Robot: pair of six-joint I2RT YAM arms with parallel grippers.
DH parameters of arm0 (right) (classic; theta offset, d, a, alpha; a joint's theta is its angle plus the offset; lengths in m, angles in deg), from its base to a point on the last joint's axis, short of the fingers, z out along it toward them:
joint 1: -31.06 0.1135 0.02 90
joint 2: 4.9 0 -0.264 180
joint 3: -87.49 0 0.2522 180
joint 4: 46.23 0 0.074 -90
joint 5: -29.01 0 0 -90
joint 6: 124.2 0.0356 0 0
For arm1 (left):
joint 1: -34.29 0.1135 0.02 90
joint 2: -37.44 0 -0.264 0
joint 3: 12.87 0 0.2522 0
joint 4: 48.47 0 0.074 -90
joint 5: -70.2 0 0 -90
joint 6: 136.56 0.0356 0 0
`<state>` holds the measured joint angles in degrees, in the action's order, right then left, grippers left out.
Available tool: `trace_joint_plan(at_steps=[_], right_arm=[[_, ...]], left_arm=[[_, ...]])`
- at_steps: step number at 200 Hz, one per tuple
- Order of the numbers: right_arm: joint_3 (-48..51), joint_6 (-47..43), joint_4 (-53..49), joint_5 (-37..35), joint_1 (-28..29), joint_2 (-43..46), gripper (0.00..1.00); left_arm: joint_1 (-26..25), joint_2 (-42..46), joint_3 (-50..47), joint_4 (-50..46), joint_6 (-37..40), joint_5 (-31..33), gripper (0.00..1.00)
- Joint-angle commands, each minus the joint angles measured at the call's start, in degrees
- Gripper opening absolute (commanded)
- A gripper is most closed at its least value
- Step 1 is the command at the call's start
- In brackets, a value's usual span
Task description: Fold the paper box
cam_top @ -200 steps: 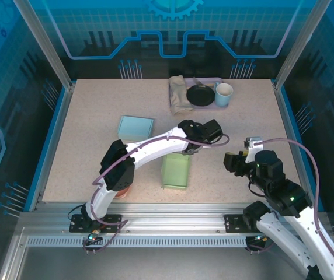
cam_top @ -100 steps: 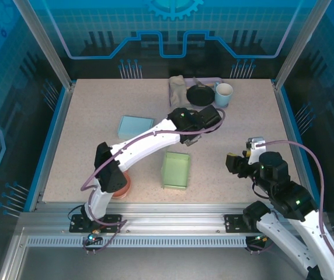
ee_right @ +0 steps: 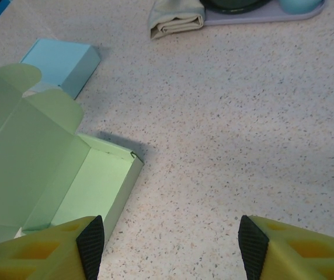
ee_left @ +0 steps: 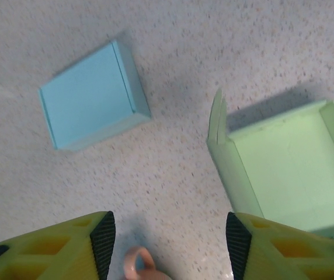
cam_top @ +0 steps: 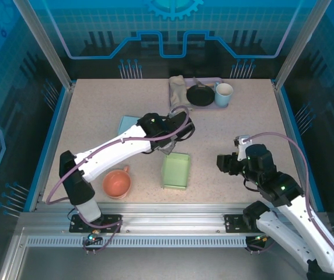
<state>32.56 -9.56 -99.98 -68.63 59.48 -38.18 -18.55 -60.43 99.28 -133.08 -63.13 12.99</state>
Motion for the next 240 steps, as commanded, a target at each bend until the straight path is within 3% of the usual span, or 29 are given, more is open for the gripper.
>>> trace_joint_plan(at_steps=[1, 63, 123, 224, 240], right_arm=[[0.3, 1.4, 2.5, 2.2, -0.8, -1.5, 0.65], [0.3, 2.4, 3.2, 2.4, -0.8, -4.1, 0.64], [1.4, 3.3, 3.1, 2.2, -0.8, -3.9, 0.64], [3.4, 3.8, 4.2, 2.6, -0.7, -3.6, 0.64], [3.4, 3.8, 4.1, 2.7, -0.8, -3.5, 0.64]], left_arm=[[0.9, 2.5, -4.1, 3.0, -3.8, -4.5, 0.56], [0.9, 3.6, -10.4, 10.4, -4.6, -10.3, 0.51], [1.0, 3.8, -7.6, 8.1, -5.3, -8.4, 0.51], [-0.2, 2.9, -8.2, 7.4, -9.5, -10.5, 0.52], [-0.2, 2.4, -9.8, 8.3, -9.8, -11.4, 0.48]])
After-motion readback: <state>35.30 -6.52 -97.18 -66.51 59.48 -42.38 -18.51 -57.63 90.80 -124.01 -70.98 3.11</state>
